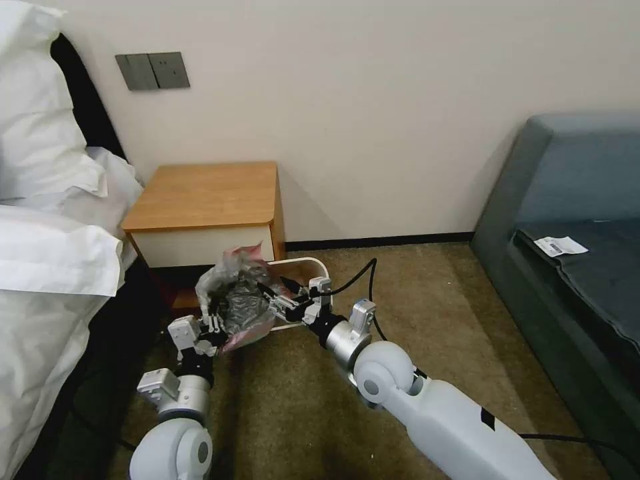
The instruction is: Pick up the garbage bag from the table and place it over the trash can.
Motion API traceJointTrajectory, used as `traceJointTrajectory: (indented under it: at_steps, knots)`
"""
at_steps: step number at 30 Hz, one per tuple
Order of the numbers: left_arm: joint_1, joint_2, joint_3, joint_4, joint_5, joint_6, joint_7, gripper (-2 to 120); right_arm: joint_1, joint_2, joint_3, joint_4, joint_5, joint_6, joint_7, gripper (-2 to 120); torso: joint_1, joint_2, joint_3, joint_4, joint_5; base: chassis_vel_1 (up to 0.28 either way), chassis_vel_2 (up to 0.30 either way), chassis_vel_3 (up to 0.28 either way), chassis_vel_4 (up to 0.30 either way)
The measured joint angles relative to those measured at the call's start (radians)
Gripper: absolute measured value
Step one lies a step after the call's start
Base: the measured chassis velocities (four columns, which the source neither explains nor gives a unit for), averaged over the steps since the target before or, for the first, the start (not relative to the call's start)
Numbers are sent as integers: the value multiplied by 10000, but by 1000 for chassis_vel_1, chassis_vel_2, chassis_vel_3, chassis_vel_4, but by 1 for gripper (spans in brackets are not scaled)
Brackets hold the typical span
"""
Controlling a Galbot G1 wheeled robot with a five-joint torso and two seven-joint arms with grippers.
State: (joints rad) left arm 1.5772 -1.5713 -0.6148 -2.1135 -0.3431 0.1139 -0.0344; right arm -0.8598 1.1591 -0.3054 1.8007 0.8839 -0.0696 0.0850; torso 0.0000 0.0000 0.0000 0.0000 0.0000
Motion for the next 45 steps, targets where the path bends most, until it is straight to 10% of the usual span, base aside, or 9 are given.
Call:
traceJointTrajectory:
  at_steps: [12,45]
  knots:
    - [12,-23,7,7,1,-11,-9,7,-129,54,40,0,-314,109,-60,0,0,0,0,0,0,0,0,0,0]
    - [102,-4,-91,185,74,-96,-59,7,-782,-178,666,1459,-917,387,-22,0,0,0,0,0,0,0,0,0,0]
